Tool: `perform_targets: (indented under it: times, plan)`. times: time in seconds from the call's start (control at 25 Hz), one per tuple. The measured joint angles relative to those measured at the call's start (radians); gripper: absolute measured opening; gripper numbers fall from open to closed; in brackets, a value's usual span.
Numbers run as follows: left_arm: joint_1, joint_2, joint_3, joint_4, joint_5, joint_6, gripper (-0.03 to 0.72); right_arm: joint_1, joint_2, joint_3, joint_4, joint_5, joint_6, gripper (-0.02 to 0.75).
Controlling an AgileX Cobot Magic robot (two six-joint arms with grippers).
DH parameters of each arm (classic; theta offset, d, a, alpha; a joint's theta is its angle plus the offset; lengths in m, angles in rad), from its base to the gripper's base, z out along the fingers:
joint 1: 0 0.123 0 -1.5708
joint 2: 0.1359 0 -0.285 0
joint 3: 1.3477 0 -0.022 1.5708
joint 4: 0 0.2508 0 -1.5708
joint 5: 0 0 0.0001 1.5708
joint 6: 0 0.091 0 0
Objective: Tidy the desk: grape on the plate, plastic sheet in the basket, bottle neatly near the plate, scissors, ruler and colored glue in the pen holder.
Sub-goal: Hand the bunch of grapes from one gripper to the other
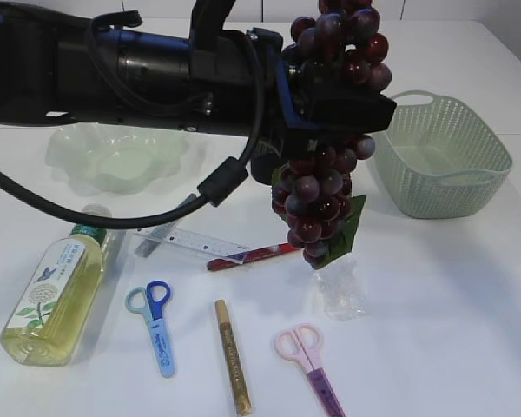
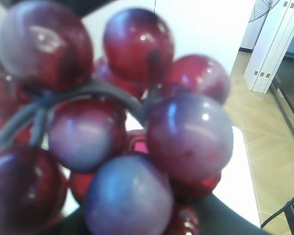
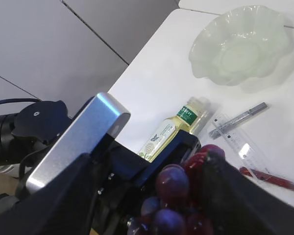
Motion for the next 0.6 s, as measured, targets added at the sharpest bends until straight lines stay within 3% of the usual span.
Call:
perform_targets:
  times: [0.28,0.44,0.6]
  plan:
    - [0.0,0.0,0.0,0.002,-0.003,-0.025,0.158,0.0,0.0,0.0,-0.049,-0.019,-0.003,0.578]
    - [0.0,0.0,0.0,0.009,-0.083,-0.101,0.158,0.0,0.0,0.0,-0.122,-0.019,0.001,0.582]
    - [0.0,0.0,0.0,0.087,-0.198,-0.196,0.158,0.0,0.0,0.0,-0.184,-0.019,0.032,0.582]
